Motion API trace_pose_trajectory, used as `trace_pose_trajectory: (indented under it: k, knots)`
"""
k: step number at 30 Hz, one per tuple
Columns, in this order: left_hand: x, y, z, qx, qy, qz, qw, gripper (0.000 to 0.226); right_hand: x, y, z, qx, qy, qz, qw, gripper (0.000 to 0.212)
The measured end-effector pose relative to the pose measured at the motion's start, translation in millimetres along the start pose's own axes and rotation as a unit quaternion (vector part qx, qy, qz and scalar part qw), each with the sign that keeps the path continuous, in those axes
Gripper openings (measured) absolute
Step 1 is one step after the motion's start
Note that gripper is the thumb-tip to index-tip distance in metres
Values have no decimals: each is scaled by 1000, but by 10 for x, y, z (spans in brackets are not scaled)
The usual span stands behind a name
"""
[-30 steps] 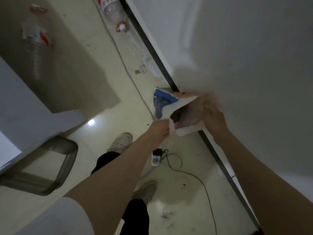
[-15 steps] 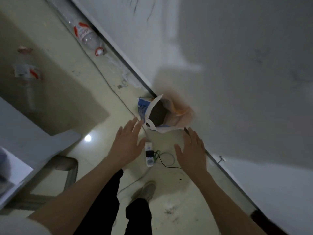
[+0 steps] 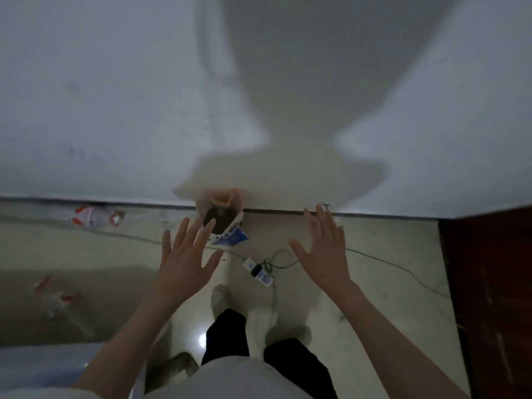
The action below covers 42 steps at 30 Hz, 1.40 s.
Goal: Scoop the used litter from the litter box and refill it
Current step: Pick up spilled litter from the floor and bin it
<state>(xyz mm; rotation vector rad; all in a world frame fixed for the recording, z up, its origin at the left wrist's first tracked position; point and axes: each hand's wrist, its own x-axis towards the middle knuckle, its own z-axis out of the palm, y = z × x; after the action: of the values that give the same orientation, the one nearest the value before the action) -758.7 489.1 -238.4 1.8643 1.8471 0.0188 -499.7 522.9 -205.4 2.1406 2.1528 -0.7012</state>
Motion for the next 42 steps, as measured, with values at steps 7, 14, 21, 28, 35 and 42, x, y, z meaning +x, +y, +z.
trace_pose_trajectory:
  k: [7, 14, 21, 28, 35, 42]
  knots:
    - [-250, 1585, -149, 63, -7, 177, 982, 79, -1400, 1286, -587, 30, 50, 128, 990, 76]
    - [-695, 3970, 242, 116, -60, 394, 910, 104, -3193, 2848, -731, 77, 144, 312, 936, 103]
    - [-1696, 5836, 1119, 169, -140, 611, 760, 84, -4858, 3538, -726, 132, 234, 536, 801, 78]
    - [-2734, 6970, 1971, 213, -204, 725, 623, 90, -6170, 3754, -475, 145, 301, 690, 642, 81]
    - [-3940, 7689, 2708, 206, -280, 810, 472, 91, -7020, 3992, -155, 185, 319, 785, 498, 70]
    - [-5150, 8400, 3432, 238, -302, 857, 341, 84, -8028, 4060, -64, 168, 347, 851, 358, 68]
